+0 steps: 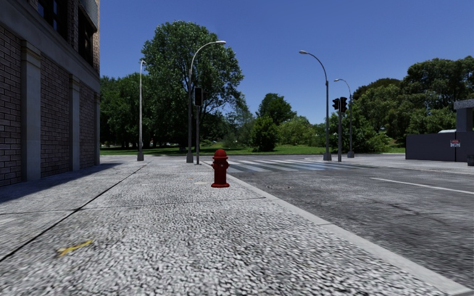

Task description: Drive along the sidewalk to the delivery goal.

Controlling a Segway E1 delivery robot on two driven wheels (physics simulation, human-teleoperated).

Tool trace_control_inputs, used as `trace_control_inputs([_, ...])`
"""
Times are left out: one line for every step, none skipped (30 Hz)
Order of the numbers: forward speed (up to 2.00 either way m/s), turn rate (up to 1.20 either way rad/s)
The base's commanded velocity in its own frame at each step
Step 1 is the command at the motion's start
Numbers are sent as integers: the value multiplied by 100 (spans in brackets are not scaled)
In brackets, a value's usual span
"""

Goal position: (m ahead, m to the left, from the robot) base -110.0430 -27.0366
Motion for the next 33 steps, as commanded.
trace_control_inputs([0, 0])
trace_control_inputs([0, 0])
trace_control_inputs([0, 0])
trace_control_inputs([4, 0])
trace_control_inputs([4, 0])
trace_control_inputs([0, 0])
trace_control_inputs([0, 0])
trace_control_inputs([0, 0])
trace_control_inputs([0, 0])
trace_control_inputs([0, 0])
trace_control_inputs([0, 2])
trace_control_inputs([0, 2])
trace_control_inputs([0, 9])
trace_control_inputs([0, 11])
trace_control_inputs([0, 11])
trace_control_inputs([0, 11])
trace_control_inputs([0, 13])
trace_control_inputs([0, 26])
trace_control_inputs([0, 26])
trace_control_inputs([0, 29])
trace_control_inputs([0, 30])
trace_control_inputs([0, 30])
trace_control_inputs([0, 30])
trace_control_inputs([0, 30])
trace_control_inputs([0, 30])
trace_control_inputs([0, 30])
trace_control_inputs([0, 30])
trace_control_inputs([0, 30])
trace_control_inputs([0, 30])
trace_control_inputs([0, 41])
trace_control_inputs([0, 41])
trace_control_inputs([0, 47])
trace_control_inputs([0, 49])
